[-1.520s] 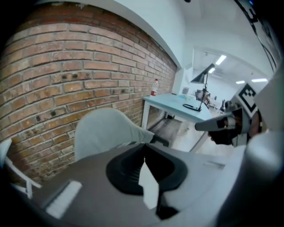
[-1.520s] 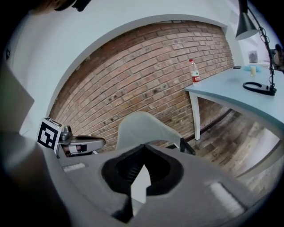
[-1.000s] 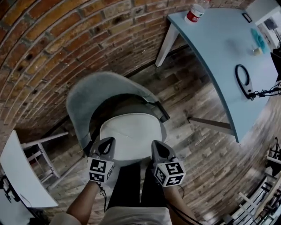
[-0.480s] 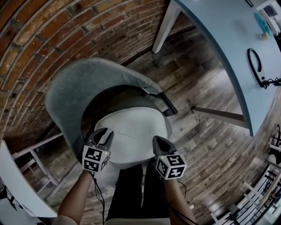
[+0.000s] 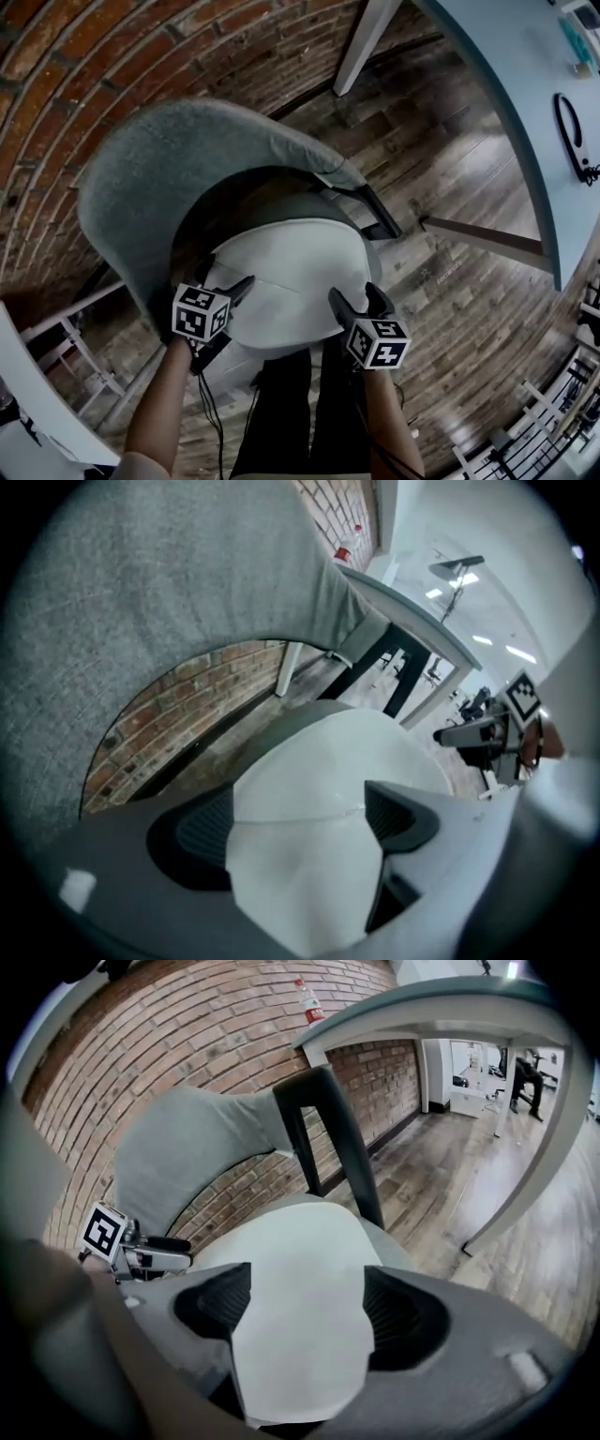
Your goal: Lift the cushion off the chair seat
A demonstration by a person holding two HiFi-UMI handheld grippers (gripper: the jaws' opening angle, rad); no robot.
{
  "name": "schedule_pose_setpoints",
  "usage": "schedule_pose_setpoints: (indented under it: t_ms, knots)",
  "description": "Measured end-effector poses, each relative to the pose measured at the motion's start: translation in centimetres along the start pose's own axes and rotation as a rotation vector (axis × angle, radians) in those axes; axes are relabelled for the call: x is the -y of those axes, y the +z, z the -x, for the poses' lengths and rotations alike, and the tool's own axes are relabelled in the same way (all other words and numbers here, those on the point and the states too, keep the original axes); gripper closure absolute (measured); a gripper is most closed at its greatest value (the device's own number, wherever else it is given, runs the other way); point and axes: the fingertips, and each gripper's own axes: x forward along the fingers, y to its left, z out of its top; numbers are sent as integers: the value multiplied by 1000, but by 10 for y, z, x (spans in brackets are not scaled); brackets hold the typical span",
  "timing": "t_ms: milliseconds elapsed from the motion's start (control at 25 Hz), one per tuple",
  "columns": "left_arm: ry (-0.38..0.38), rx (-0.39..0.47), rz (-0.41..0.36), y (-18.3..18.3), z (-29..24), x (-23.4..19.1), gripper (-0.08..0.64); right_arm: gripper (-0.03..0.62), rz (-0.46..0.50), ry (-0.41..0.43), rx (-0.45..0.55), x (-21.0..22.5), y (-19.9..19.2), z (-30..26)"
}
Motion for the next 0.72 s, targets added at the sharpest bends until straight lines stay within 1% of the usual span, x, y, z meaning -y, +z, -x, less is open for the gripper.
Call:
schedule_pose_setpoints:
  t_ms: [120, 200, 320, 480, 600, 720]
  knots:
    - [30, -4, -26, -8, -5, -9, 53, 155, 12, -30, -11, 7, -10, -9]
    - [37, -21, -38, -13, -10, -12, 15, 121, 24, -56, -25, 14, -15, -13]
    - [26, -47, -3, -21, -17, -15, -5, 90, 41, -84, -46, 25, -20, -20]
    - [4, -84, 33, -29, -25, -18, -9, 45, 57, -85, -67, 34, -25, -29]
    - [-10, -106, 44, -31, -29, -20, -9, 41, 61, -31, -116, 31, -32, -37]
    - [1, -130, 56, -34, -30, -27, -9, 41, 76, 8, -150, 25, -38, -39]
